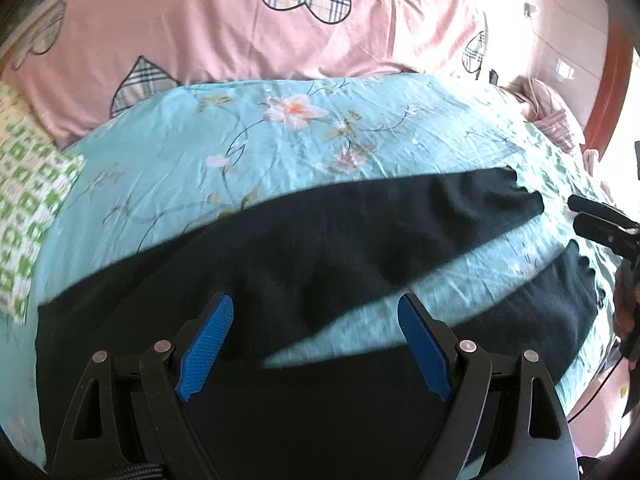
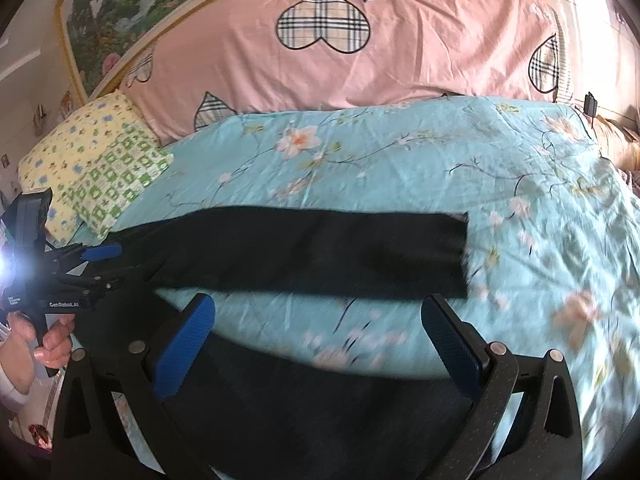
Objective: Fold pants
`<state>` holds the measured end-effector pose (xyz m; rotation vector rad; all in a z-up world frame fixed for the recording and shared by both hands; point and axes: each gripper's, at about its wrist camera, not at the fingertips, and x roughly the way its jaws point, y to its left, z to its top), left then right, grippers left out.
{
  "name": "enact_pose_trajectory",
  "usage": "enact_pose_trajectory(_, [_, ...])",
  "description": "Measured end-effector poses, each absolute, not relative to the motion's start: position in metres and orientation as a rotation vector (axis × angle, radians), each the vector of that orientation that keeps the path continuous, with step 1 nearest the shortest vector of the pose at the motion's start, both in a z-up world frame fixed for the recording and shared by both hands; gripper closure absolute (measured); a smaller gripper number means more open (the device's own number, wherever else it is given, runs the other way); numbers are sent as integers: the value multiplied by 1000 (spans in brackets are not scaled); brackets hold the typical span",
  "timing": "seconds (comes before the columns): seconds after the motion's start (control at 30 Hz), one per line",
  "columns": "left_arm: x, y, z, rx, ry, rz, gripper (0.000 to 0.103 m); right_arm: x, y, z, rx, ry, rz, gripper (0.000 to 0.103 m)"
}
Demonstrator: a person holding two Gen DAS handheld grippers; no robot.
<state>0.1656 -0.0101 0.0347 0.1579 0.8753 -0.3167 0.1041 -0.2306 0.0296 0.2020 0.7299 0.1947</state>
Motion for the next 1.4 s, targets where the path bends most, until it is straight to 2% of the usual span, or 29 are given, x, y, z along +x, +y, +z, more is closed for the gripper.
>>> enact_pose_trajectory(0.5, [285, -54, 17, 290, 956, -518, 18, 191, -305, 7, 292, 830, 117, 1])
enact_pose_trajectory(0.6, [308, -70, 7, 324, 971, -546, 18, 204, -311, -1, 301, 855, 121, 5])
enact_pose_trajectory(0.7, [328, -82, -3, 330, 1006, -600, 18, 217, -317, -12, 319, 899, 116, 15])
enact_pose_trajectory(0.87, [352, -104, -28, 405, 1078, -660, 18, 232, -324, -25, 355, 950, 139, 26])
enact_pose_trajectory(0.93, [357, -108, -37, 428, 1113, -677, 20, 235, -323, -27, 349, 958, 147, 36])
enact_pose_trajectory(0.97, [359, -111, -42, 433, 1136, -695, 25, 236, -322, -28, 345, 962, 150, 40])
enact_pose_trajectory(1.03, [360, -114, -46, 423, 1156, -720, 35, 238, -321, -28, 346, 969, 158, 57])
enact_pose_trajectory(1.07, [359, -115, -46, 414, 1160, -737, 50, 239, -322, -28, 346, 970, 156, 62])
enact_pose_trajectory(1.1, [357, -116, -44, 400, 1168, -763, 67, 239, -324, -28, 346, 969, 156, 76])
enact_pose_trajectory(1.13, [356, -116, -43, 396, 1172, -768, 76, 239, -325, -28, 351, 968, 159, 90])
enact_pose_trajectory(1.17, [352, -117, -41, 394, 1172, -778, 92, 238, -328, -27, 369, 963, 167, 90])
enact_pose_trajectory(1.2, [347, -119, -39, 399, 1166, -785, 95, 237, -329, -26, 378, 956, 172, 90])
enact_pose_trajectory(1.4, [311, -120, -17, 400, 1114, -770, 97, 217, -328, -3, 358, 872, 204, 92])
